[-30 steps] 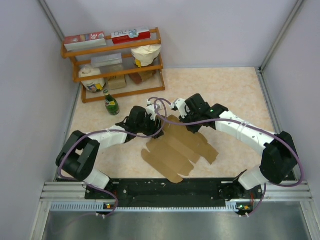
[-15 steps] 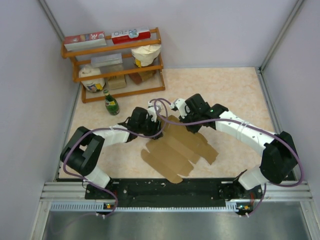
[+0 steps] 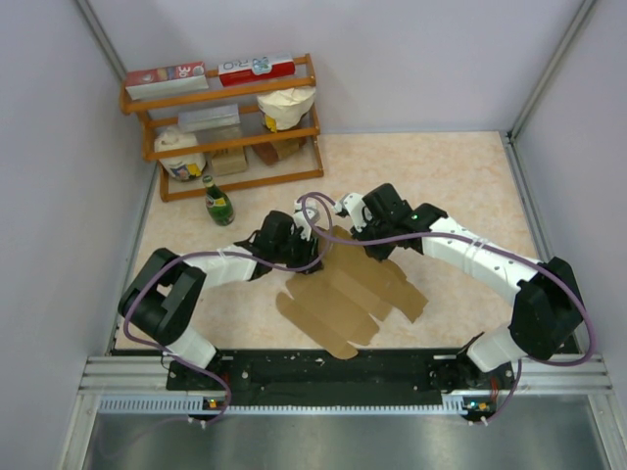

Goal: Fold the paper box

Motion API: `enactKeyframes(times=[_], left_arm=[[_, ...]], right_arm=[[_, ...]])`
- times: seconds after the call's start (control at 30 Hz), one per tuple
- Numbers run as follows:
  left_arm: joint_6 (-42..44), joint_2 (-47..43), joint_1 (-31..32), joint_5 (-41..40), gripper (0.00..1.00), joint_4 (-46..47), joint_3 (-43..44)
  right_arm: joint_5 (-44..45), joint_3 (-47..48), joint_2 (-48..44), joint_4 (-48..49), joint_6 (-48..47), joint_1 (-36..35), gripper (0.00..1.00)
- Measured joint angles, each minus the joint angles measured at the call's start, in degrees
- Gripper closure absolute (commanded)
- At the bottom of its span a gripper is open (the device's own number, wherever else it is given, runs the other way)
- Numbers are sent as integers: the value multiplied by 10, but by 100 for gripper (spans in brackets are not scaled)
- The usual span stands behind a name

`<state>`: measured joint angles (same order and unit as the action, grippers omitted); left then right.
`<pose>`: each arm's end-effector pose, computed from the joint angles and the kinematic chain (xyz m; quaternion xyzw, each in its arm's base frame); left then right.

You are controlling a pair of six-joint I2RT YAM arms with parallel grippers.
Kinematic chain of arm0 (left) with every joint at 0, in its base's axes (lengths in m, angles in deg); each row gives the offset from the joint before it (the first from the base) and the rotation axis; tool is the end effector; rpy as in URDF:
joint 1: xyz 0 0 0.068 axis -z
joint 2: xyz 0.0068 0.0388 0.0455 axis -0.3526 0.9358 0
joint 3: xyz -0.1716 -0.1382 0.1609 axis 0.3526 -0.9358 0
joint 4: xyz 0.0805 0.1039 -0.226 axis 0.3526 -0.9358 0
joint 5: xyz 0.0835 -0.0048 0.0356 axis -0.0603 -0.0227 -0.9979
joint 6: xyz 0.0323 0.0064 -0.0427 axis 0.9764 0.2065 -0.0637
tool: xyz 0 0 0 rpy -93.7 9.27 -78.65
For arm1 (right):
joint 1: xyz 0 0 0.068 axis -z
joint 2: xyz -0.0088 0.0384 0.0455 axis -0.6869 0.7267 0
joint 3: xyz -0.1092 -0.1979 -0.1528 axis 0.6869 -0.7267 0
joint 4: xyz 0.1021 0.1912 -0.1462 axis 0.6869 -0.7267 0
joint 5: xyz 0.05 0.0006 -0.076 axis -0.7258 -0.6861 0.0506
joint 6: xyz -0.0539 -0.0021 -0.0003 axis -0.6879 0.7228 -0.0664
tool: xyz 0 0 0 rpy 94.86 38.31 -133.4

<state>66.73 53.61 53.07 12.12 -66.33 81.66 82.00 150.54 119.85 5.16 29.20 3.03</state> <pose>0.2550 -0.1770 0.1589 0.2208 0.8740 -0.3078 0.3044 0.2311 0.1999 0.2636 -0.4330 0.8550 0.1031 0.2663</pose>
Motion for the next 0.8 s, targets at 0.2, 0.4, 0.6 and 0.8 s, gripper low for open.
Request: enactKeyframes(times=[0.2,0.4,0.6,0.8], left_arm=[[-13,-5,10,4,61,0,0],[-26,-14,27,4,60,1,-3],[-34,-14,42,4,60,2,-3],[-40,-14,52,4,60,6,-3]], right_arm=[[0,0,0,0,2,0,100],[0,0,6,0,2,0,100],[0,0,7,0,3,0,100],[0,0,8,0,3,0,100]])
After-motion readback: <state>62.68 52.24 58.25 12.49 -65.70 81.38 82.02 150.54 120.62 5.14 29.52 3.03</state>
